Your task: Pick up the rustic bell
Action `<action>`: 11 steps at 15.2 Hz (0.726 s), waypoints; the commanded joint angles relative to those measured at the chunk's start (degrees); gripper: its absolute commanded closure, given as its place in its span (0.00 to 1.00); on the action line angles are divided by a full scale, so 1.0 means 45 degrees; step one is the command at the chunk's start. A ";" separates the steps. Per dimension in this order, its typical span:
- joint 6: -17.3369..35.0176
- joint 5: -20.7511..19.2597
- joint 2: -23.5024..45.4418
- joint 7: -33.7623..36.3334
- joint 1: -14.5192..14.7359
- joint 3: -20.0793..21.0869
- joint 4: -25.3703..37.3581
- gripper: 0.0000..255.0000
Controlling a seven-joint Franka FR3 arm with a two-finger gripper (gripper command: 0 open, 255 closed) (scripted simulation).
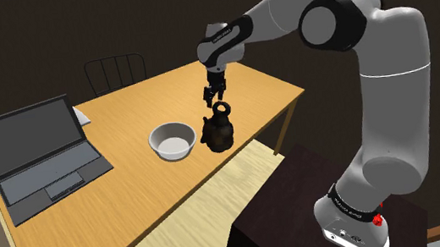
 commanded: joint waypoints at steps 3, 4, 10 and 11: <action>0.0568 0.0119 0.0478 -0.0079 -0.0035 0.0074 -0.0095 0.00; 0.0569 0.0119 0.0477 -0.0079 -0.0034 0.0074 -0.0097 0.00; 0.0560 0.0119 0.0480 -0.0087 -0.0042 0.0071 -0.0084 1.00; 0.0562 0.0120 0.0481 -0.0089 -0.0043 0.0071 -0.0085 1.00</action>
